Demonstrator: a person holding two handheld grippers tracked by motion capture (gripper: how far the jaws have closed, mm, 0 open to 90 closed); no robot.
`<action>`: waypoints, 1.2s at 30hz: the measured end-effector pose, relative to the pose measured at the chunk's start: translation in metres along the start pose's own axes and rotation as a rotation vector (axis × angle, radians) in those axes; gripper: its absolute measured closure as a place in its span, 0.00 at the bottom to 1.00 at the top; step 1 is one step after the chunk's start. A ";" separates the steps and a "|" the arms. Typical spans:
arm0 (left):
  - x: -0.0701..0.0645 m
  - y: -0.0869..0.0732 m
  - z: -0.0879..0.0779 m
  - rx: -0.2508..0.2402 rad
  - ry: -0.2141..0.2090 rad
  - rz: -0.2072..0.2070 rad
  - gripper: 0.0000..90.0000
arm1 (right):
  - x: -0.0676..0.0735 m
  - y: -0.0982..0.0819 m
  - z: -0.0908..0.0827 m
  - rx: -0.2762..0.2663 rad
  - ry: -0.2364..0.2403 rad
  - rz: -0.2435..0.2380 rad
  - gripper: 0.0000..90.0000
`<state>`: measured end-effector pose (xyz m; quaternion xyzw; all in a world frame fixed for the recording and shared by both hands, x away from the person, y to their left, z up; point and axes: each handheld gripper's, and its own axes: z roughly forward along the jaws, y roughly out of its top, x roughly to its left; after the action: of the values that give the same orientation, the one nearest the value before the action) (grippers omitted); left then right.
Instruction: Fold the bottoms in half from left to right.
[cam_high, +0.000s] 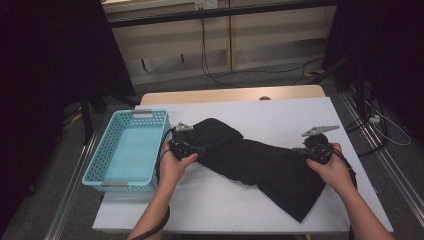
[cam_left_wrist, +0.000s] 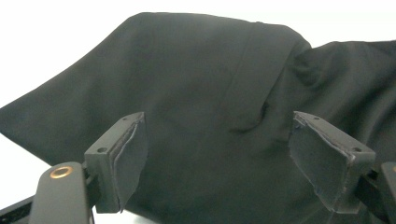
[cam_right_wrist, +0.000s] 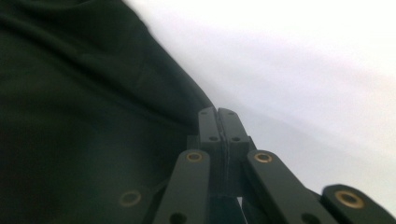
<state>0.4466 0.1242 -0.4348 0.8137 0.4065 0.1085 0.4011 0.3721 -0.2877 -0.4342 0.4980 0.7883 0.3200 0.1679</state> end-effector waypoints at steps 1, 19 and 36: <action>0.000 0.000 0.000 0.004 -0.003 0.003 0.23 | -0.003 0.002 0.002 0.001 -0.006 0.000 1.00; -0.004 0.000 -0.003 -0.003 -0.019 0.030 0.22 | -0.014 -0.013 -0.011 -0.057 -0.077 0.056 0.62; -0.003 -0.001 -0.005 -0.002 -0.016 0.047 0.21 | -0.036 -0.044 -0.018 -0.010 -0.066 0.126 0.99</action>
<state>0.4417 0.1254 -0.4315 0.8235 0.3840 0.1119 0.4024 0.3481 -0.3393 -0.4520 0.5562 0.7477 0.3173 0.1758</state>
